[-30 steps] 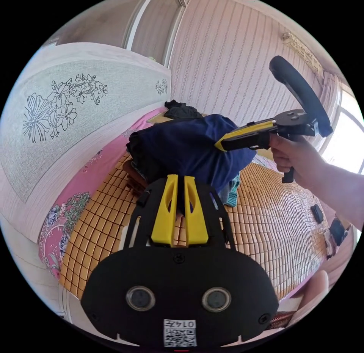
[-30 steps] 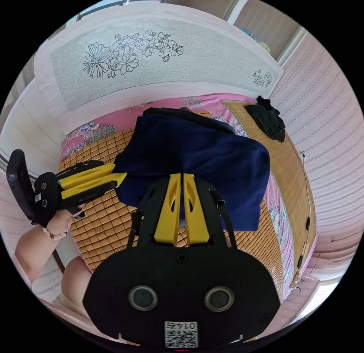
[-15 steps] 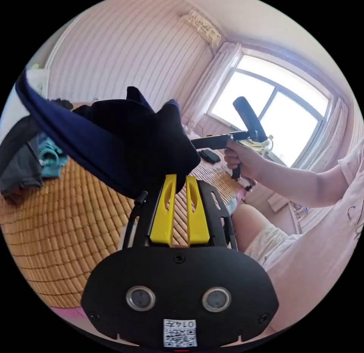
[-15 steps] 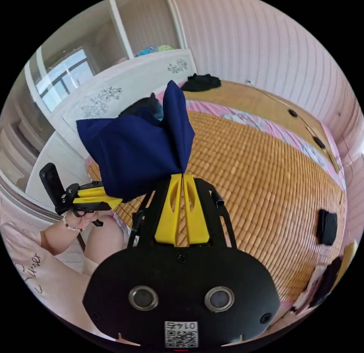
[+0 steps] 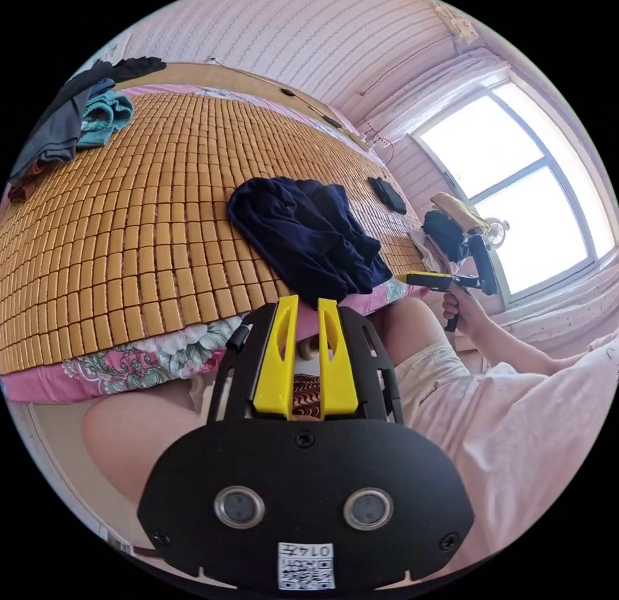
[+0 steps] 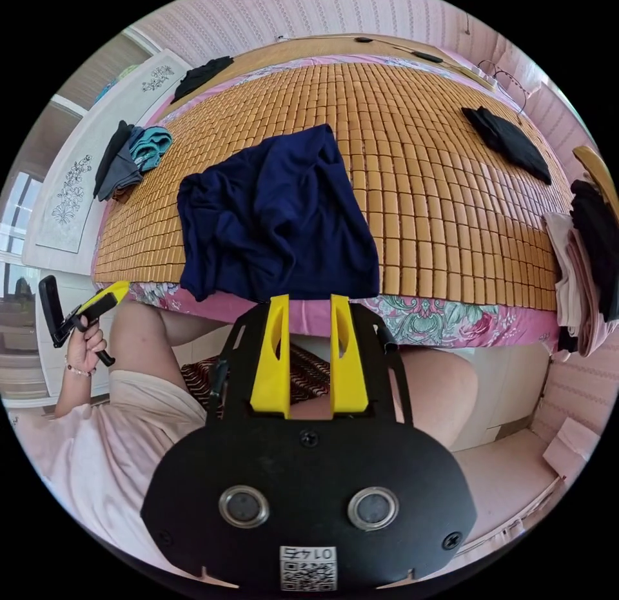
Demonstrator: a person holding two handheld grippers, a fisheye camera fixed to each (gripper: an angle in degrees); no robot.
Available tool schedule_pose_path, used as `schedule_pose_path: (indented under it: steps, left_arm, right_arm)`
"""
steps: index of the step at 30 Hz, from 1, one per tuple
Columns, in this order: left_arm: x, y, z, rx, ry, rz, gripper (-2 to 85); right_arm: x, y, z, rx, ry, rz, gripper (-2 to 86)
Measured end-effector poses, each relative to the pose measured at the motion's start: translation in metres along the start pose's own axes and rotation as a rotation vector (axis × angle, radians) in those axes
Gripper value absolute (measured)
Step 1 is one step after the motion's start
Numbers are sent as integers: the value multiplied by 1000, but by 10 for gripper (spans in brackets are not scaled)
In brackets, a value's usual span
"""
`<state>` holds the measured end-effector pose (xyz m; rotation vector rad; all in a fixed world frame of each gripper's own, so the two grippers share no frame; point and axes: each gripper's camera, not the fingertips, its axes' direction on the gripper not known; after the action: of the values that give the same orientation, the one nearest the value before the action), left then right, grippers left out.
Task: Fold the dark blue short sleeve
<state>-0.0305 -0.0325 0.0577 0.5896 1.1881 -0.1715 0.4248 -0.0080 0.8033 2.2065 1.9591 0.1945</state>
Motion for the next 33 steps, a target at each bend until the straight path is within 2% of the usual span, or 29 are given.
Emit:
schedule_pose_path:
  steps: [4,11,16,18,21,24,27,29,31,33]
  left_arm:
    - [37,-30,70,-96,-132,23,67]
    - [54,-79,168,-242,-145,-42,100]
    - [72,-106,209,-324,-262,-10,70]
    - [72,-108,206,-318,-244,-33,49]
    - [84,-104,188,-302,-246,9,6]
    - [100,-93,137,-206,-216,47,-5]
    - [108,-80,60,-64,-155,33,-9]
    - [114,-69,-24,110,-38,-15,-10]
    - [125,-65,-87,256,62,-29,-10]
    - [148,-70,-147,378,88,28,-10]
  right_arm:
    - [38,-1,31,-23,42,59,113]
    - [82,0,105,-74,108,36,125]
    - [103,9,150,-117,64,-12,84]
    - [125,18,163,-113,26,-5,41]
    - [160,37,168,-51,-110,40,8]
    - [194,64,164,49,-257,77,2]
    - [227,92,156,169,-426,108,3]
    - [245,108,147,260,-544,117,4]
    - [256,117,133,351,-632,90,5]
    - [262,123,103,482,-691,18,5]
